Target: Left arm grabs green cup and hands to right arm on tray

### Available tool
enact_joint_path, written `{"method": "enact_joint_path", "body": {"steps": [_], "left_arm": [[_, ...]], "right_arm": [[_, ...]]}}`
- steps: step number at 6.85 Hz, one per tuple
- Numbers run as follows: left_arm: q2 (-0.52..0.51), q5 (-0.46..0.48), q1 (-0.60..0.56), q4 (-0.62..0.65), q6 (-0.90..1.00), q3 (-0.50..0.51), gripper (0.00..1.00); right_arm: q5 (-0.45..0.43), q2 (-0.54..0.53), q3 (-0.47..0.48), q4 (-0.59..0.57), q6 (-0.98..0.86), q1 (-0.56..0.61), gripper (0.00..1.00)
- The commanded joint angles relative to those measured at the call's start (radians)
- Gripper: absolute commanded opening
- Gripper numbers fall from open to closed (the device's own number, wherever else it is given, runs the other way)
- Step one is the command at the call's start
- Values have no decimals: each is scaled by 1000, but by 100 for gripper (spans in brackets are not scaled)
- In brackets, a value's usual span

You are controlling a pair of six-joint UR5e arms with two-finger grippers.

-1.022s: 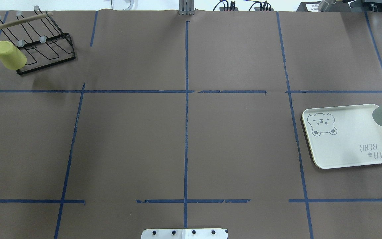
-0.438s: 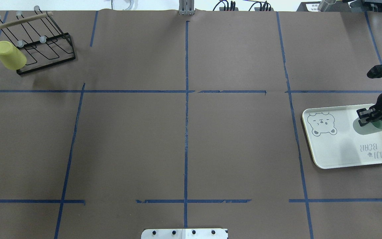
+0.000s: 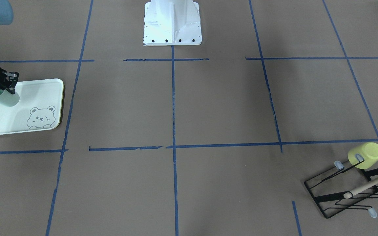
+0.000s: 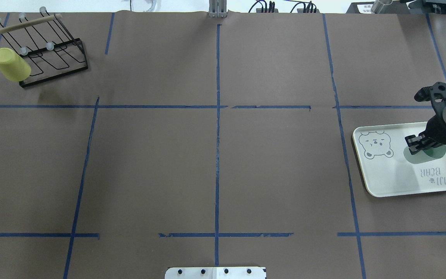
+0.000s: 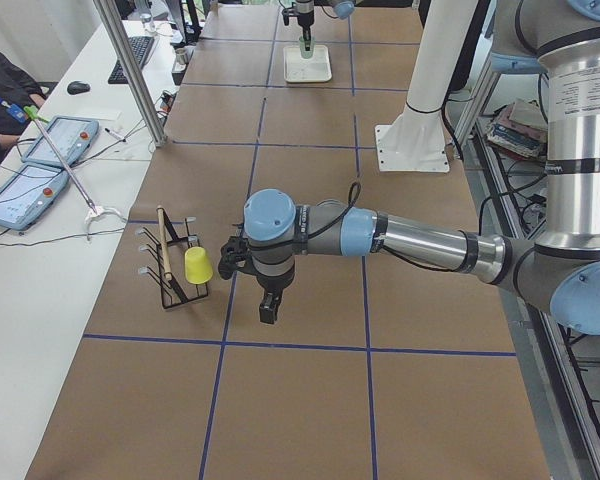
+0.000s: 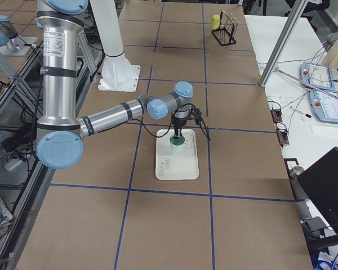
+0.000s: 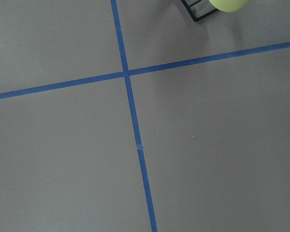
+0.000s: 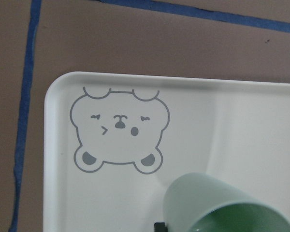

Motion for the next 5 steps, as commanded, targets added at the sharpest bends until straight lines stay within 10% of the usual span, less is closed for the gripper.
{"method": "enact_joint_path", "body": {"steps": [1,3,5], "left_arm": [[-2,0,0,0,0,1,100],[-2,0,0,-2,0,-1,100],[-2,0,0,-2,0,-1,100]], "right_arm": [[-24,5,-36,2,3,-35,7],[-24,16,-53,2,3,-40,27],[-24,28,-63,2,1,-40,75]]}}
